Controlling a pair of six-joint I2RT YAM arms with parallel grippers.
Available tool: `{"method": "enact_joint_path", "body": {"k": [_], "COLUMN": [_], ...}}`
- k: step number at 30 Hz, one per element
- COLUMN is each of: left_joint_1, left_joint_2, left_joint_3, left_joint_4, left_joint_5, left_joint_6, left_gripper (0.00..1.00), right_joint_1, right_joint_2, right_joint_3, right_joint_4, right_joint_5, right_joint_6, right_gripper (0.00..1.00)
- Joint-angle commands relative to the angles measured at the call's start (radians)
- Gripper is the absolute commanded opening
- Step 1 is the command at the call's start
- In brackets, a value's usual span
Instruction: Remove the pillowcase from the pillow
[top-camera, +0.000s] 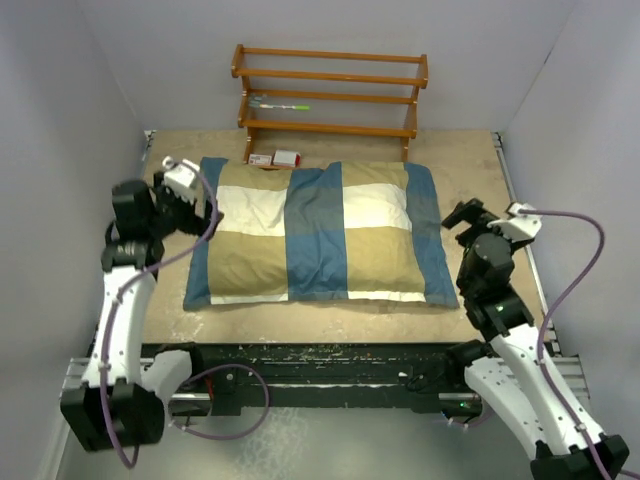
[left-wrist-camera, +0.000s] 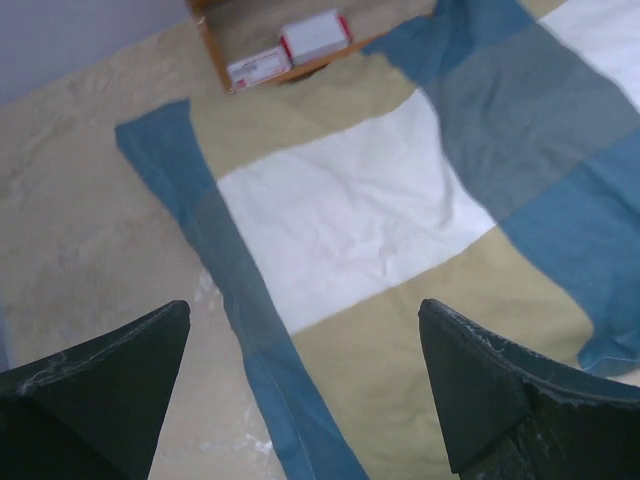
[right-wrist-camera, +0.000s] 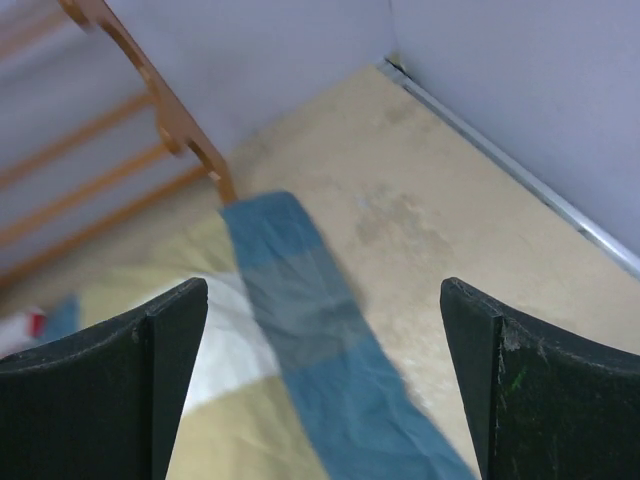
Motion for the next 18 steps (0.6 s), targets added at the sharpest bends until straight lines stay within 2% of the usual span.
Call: {"method": "enact_joint_path", "body": {"k": [1, 2, 3, 4, 7, 10, 13, 18], "left_joint_1": [0.002, 0.0, -0.011, -0.041, -0.235, -0.347, -0.468, -0.616], "left_joint_2": [0.228, 0.265, 0.293, 0.31, 0.32, 0.342, 0.41, 0.512], "left_joint_3": [0.322, 0.356, 0.375, 0.382, 0.355, 0.321, 0.307, 0.254], "left_joint_4": [-0.489, -0.532, -0.559, -0.564, -0.532, -0.497, -0.495, -0.403], "left_joint_5": [0.294, 0.339, 0.36, 0.341, 0.168, 0.121, 0.065, -0.039], "left_joint_6": [0.211, 0.225, 0.231, 0.231, 0.246, 0.27, 0.303, 0.339], "left_gripper": [0.99, 0.99, 0.99, 0.99, 0.99, 0.99, 0.99, 0.99], "right_joint_1": [0.0, -0.001, -0.002, -0.002, -0.002, -0.002, -0.003, -0.017], "right_joint_2": [0.052, 0.054, 0.052, 0.052, 0.05, 0.113, 0.248, 0.446], "right_joint_3": [0.157, 0.148, 0.129, 0.118, 0.077, 0.108, 0.174, 0.188], "right_joint_4": [-0.269, -0.278, -0.219, -0.206, -0.189, -0.299, -0.483, -0.427], "right_joint_5": [0.043, -0.029, -0.15, -0.212, -0.325, -0.352, -0.281, -0.343], "right_joint_6": [0.412, 0.411, 0.295, 0.294, 0.335, 0.402, 0.537, 0.552], "right_gripper": [1.0, 1.0, 1.0, 1.0, 1.0, 1.0, 1.0, 1.0]}}
